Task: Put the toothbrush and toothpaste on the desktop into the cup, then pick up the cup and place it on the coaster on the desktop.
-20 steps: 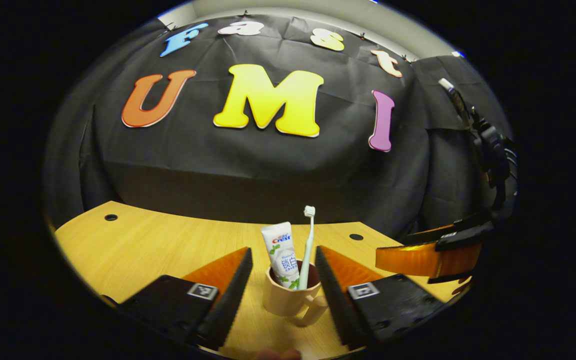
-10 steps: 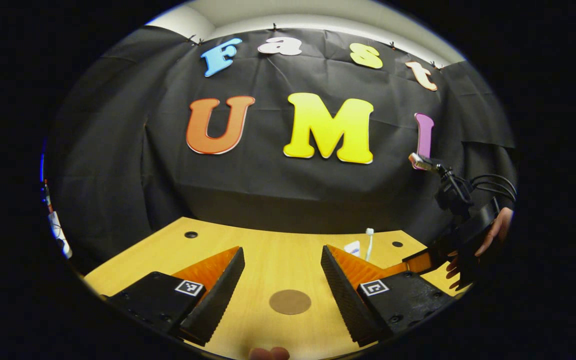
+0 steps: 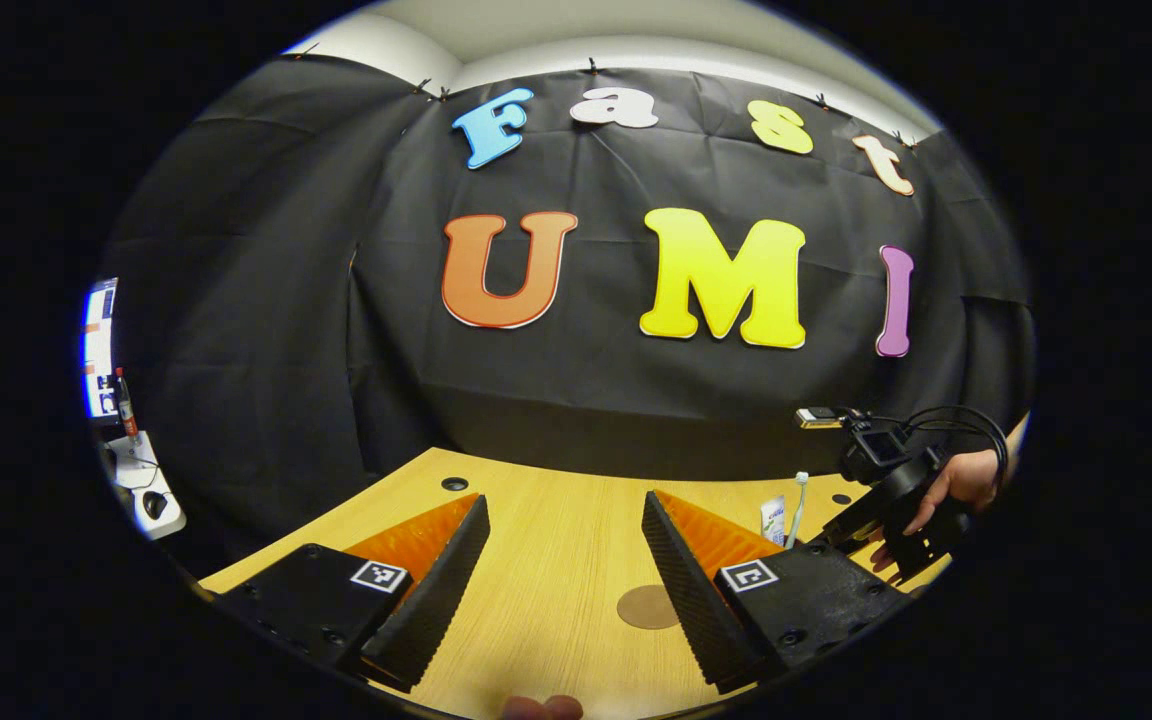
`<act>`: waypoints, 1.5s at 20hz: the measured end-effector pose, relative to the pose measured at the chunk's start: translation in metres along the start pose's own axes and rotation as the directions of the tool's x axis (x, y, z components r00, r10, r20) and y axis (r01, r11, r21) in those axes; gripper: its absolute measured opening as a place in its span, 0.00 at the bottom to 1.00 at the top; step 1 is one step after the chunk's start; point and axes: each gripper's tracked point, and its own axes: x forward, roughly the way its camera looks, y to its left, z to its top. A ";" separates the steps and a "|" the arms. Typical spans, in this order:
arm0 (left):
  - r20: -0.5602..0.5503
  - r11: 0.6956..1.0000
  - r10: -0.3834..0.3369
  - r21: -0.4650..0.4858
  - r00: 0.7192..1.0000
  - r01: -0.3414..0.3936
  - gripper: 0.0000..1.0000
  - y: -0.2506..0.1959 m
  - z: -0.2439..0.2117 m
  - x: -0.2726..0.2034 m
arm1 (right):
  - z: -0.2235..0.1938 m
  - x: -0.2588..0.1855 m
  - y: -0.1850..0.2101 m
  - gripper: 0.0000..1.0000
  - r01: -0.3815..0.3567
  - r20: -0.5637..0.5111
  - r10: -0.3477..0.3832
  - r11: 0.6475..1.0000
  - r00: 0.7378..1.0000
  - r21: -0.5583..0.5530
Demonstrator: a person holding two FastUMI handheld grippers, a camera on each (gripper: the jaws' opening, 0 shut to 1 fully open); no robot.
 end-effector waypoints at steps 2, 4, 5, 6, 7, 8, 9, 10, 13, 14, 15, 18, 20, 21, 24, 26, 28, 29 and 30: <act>-0.017 1.000 0.020 -0.004 1.000 -0.020 0.98 0.007 -0.005 -0.001 | 0.000 0.012 0.000 0.95 0.005 -0.039 -0.005 1.000 0.999 -0.003; -0.036 0.999 0.038 -0.009 0.999 -0.038 0.97 0.015 -0.010 -0.001 | -0.002 0.023 0.000 0.95 0.005 -0.085 -0.004 1.000 0.996 0.015; -0.044 0.999 0.047 -0.011 0.998 -0.047 0.98 0.018 -0.011 0.000 | -0.004 0.028 0.000 0.94 0.009 -0.104 -0.006 1.000 0.995 0.026; -0.051 0.998 0.057 -0.013 0.997 -0.058 0.98 0.022 -0.013 0.001 | -0.003 0.032 -0.001 0.92 0.009 -0.118 -0.005 0.999 0.993 0.031; -0.057 0.998 0.067 -0.014 0.996 -0.068 0.98 0.025 -0.015 0.001 | -0.003 0.035 -0.001 0.83 0.011 -0.131 -0.007 0.999 0.991 0.032; -0.064 0.997 0.074 -0.018 0.995 -0.075 0.98 0.028 -0.017 0.002 | -0.002 0.037 -0.002 0.81 0.010 -0.142 -0.005 0.999 0.990 0.037; -0.070 0.996 0.080 -0.022 0.994 -0.081 0.98 0.029 -0.019 0.003 | -0.004 0.041 -0.001 0.80 0.015 -0.153 -0.009 0.999 0.988 0.040; -0.077 0.996 0.085 -0.023 0.993 -0.087 0.98 0.031 -0.021 0.003 | -0.003 0.044 -0.002 0.78 0.023 -0.161 -0.016 0.999 0.987 0.038; -0.091 0.995 0.097 -0.029 0.991 -0.100 0.98 0.033 -0.023 0.002 | -0.007 0.049 0.001 0.50 0.025 -0.190 -0.016 0.999 0.982 0.046; -0.095 0.994 0.099 -0.027 0.991 -0.102 0.98 0.035 -0.024 0.002 | -0.009 0.051 0.000 0.37 0.034 -0.198 -0.025 0.999 0.980 0.042; -0.096 0.994 0.101 -0.026 0.990 -0.104 0.98 0.035 -0.024 0.002 | -0.008 0.050 0.000 0.32 0.037 -0.199 -0.028 0.998 0.980 0.045; -0.094 0.994 0.105 -0.024 0.990 -0.108 0.98 0.037 -0.024 0.000 | -0.009 0.050 -0.003 0.28 0.049 -0.205 -0.044 0.999 0.978 0.018; -0.098 0.994 0.103 -0.028 0.990 -0.106 0.98 0.037 -0.026 -0.003 | -0.008 0.049 -0.003 0.25 0.056 -0.207 -0.053 0.998 0.977 0.012; -0.099 0.994 0.101 -0.030 0.990 -0.104 0.98 0.037 -0.025 -0.005 | -0.008 0.050 -0.002 0.23 0.056 -0.206 -0.053 0.998 0.977 0.010; -0.097 0.994 0.102 -0.037 0.990 -0.106 0.98 0.037 -0.024 -0.008 | -0.008 0.048 -0.001 0.19 0.055 -0.201 -0.055 0.998 0.978 -0.006; -0.101 0.993 0.107 -0.036 0.989 -0.111 0.98 0.040 -0.026 -0.011 | -0.010 0.047 0.005 0.19 0.043 -0.201 -0.040 0.999 0.979 0.009; -0.104 0.992 0.117 -0.035 0.988 -0.121 0.98 0.046 -0.028 -0.018 | -0.006 0.042 0.010 0.17 0.037 -0.186 -0.036 0.999 0.982 0.000; -0.105 0.991 0.122 -0.036 0.987 -0.127 0.98 0.049 -0.029 -0.021 | -0.004 0.040 0.014 0.17 0.035 -0.174 -0.036 0.999 0.984 -0.009; -0.106 0.990 0.128 -0.038 0.986 -0.132 0.98 0.053 -0.030 -0.024 | -0.001 0.036 0.019 0.17 0.030 -0.158 -0.032 0.999 0.987 -0.015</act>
